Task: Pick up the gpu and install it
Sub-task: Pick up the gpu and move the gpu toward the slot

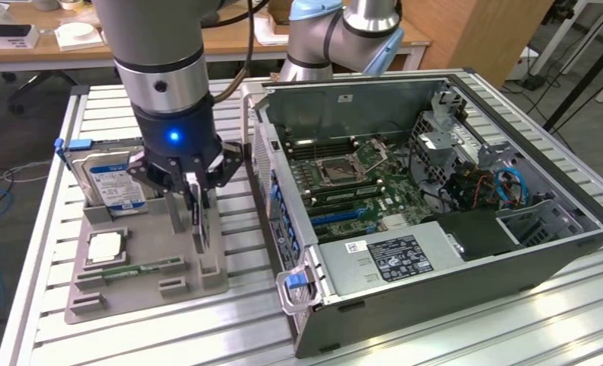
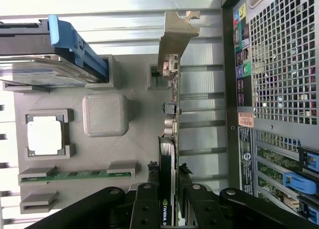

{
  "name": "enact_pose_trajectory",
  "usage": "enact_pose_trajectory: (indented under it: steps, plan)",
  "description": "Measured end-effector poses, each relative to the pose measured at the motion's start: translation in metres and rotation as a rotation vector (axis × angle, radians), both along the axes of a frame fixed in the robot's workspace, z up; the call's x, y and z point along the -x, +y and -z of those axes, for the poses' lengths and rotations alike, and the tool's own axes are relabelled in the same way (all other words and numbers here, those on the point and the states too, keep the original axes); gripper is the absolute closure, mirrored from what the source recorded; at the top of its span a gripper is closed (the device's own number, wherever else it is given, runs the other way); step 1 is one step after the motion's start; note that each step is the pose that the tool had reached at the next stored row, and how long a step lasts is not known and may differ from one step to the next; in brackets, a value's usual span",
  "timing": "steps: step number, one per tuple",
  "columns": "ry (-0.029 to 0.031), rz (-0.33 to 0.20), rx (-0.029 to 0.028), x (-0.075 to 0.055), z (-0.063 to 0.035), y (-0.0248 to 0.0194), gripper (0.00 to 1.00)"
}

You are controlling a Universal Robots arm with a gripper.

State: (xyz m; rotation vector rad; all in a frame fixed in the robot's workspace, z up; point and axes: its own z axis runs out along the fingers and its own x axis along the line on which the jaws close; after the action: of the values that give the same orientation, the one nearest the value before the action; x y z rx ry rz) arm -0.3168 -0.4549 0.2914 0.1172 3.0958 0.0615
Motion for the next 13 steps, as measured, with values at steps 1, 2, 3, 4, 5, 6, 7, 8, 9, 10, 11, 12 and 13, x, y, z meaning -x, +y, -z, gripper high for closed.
enact_pose_trajectory:
  steps: [1, 2, 3, 4, 5, 6, 7, 8, 9, 10, 11, 12, 13]
  plan:
    - [0.0000, 0.000, 0.0001, 0.0000, -0.0005, 0.0000, 0.74]
    - [0.0000, 0.000, 0.0000, 0.0000, -0.0010, 0.0000, 0.74]
    - [0.0001, 0.000, 0.0001, 0.0000, -0.0015, 0.0000, 0.74]
    - [0.0001, 0.000, 0.0000, 0.0000, -0.0020, 0.0000, 0.74]
    - [0.0000, 0.000, 0.0000, 0.0000, -0.0026, 0.0000, 0.74]
    - [0.0001, 0.000, 0.0001, 0.0000, -0.0032, 0.0000, 0.74]
    - [0.0000, 0.000, 0.0000, 0.0000, -0.0037, 0.0000, 0.74]
    - [-0.0001, 0.000, 0.0000, 0.0000, -0.0041, 0.0000, 0.74]
    - [0.0000, 0.000, 0.0000, 0.0000, -0.0047, 0.0000, 0.74]
    - [0.0001, 0.000, 0.0001, 0.0000, -0.0052, 0.0000, 0.74]
    - [0.0000, 0.000, 0.0000, 0.0000, -0.0056, 0.0000, 0.74]
    - [0.0000, 0.000, 0.0000, 0.0000, -0.0061, 0.0000, 0.74]
    - [0.0000, 0.000, 0.0000, 0.0000, -0.0065, 0.0000, 0.74]
